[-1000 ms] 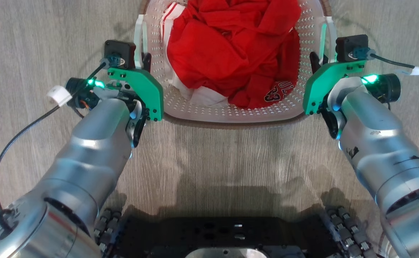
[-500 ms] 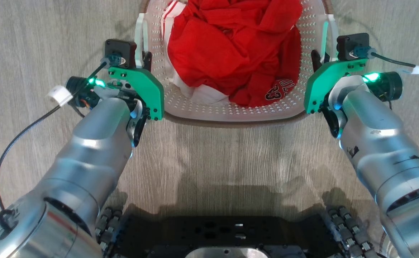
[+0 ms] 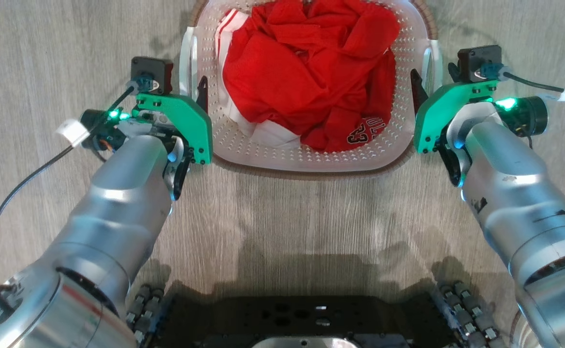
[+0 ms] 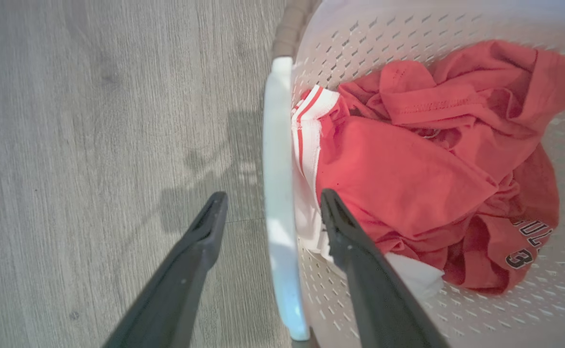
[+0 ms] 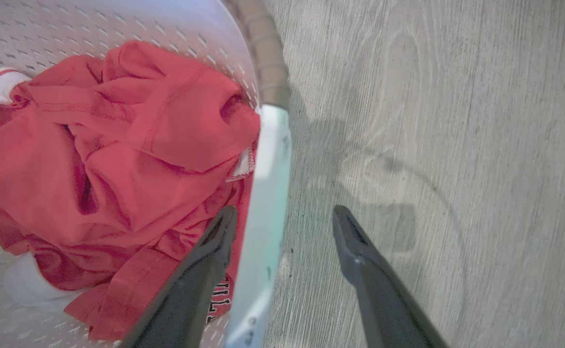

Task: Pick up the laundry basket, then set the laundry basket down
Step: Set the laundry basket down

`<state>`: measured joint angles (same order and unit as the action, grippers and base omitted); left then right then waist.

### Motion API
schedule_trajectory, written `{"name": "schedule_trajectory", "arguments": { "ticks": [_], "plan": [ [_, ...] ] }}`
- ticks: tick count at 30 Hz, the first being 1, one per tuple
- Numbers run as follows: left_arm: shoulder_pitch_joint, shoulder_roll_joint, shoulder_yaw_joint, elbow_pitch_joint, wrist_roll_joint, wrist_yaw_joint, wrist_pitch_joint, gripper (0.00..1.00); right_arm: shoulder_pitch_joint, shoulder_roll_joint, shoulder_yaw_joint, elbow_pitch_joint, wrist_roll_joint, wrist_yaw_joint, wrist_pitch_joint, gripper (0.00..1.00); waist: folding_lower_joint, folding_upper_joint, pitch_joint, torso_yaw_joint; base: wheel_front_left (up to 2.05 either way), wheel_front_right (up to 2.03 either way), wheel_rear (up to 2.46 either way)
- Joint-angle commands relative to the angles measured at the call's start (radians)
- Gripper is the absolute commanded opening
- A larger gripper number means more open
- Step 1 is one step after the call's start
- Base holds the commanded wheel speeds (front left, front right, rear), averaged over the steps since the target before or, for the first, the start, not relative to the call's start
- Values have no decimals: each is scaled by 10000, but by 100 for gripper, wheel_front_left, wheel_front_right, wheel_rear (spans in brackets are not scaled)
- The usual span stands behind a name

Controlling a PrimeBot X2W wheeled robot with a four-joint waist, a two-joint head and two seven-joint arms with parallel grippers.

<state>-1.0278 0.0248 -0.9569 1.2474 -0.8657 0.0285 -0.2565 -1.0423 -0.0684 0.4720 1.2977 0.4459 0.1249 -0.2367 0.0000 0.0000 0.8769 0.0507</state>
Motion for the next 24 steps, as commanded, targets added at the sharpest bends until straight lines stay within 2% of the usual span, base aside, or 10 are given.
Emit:
{"name": "schedule_trajectory", "arguments": {
  "ticks": [1,7,12,24],
  "plan": [
    [162,255,145,19,-84,108,-35,100,414,181,34,-69,-87,58,-117,100,0,0,-77,-12,0,0,0],
    [197,255,287,-74,-133,262,-48,100,378,181,-52,-70,-134,58,-214,100,0,0,-448,-52,0,0,0],
    [403,482,766,-747,250,485,-50,100,355,181,-268,-326,-284,58,-244,100,0,0,-868,-117,0,0,0],
    [2506,1100,3255,-3585,2301,680,-52,100,1768,181,-1702,-2567,-1594,58,-249,100,0,0,-2710,-214,0,0,0]
  ]
}}
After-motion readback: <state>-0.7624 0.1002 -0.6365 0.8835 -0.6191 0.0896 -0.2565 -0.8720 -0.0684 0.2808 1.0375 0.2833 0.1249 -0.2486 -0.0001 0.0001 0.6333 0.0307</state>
